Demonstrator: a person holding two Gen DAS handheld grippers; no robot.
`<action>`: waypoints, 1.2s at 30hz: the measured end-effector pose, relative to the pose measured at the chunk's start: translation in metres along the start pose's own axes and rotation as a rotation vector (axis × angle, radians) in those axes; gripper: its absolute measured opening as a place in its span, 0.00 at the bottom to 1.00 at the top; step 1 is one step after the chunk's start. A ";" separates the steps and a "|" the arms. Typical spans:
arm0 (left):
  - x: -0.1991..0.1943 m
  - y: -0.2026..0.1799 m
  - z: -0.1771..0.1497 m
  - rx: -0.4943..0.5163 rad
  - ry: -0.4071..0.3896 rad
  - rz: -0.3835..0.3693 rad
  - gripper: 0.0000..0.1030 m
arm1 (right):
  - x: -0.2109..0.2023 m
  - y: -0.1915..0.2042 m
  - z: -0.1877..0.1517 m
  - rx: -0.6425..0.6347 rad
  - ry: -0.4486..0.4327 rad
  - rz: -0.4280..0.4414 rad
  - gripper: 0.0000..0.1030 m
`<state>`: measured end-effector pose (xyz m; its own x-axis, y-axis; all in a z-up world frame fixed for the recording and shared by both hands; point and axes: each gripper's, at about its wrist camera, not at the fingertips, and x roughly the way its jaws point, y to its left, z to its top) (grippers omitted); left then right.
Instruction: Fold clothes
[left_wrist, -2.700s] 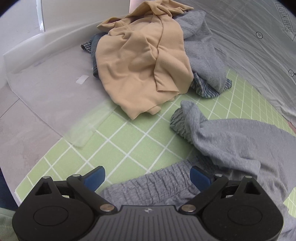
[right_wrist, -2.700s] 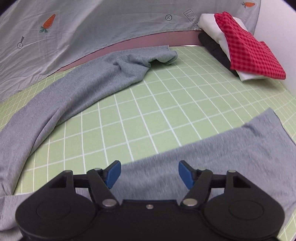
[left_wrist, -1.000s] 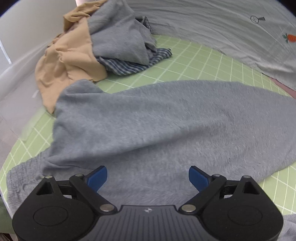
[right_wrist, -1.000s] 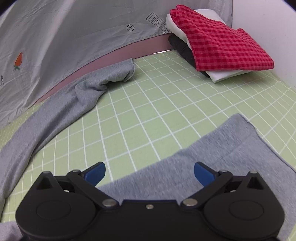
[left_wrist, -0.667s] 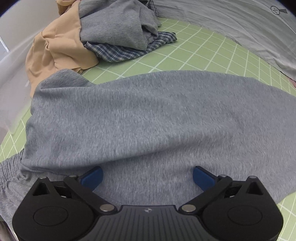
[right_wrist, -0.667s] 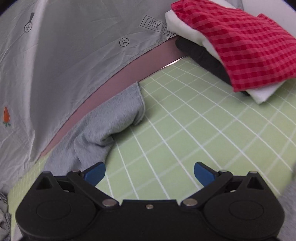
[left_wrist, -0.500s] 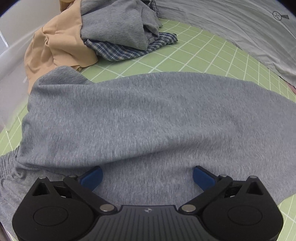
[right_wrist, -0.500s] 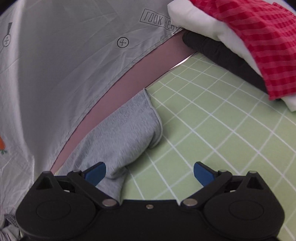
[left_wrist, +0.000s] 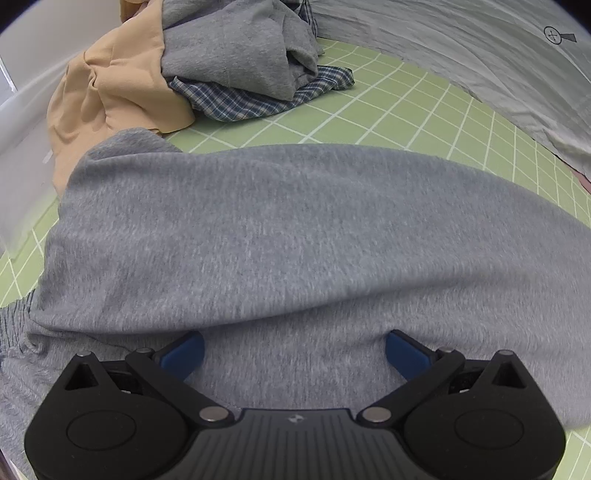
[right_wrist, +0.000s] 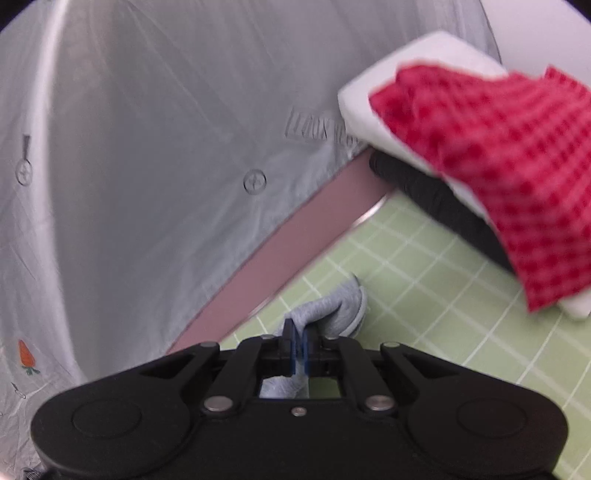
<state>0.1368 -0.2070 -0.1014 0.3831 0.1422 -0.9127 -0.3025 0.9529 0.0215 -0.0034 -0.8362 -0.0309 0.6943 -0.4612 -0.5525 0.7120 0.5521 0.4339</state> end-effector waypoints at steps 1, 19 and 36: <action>0.000 0.000 0.001 0.000 -0.001 0.000 1.00 | -0.009 0.004 0.009 -0.042 -0.026 -0.002 0.04; -0.002 -0.005 -0.002 -0.009 -0.024 0.004 1.00 | 0.010 -0.022 -0.039 0.119 0.130 0.002 0.28; -0.003 -0.005 -0.002 -0.014 -0.038 0.006 1.00 | 0.096 -0.010 -0.034 0.044 0.227 0.018 0.02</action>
<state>0.1353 -0.2132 -0.0998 0.4143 0.1581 -0.8963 -0.3171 0.9482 0.0207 0.0526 -0.8628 -0.1128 0.6690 -0.2807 -0.6883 0.7072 0.5254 0.4731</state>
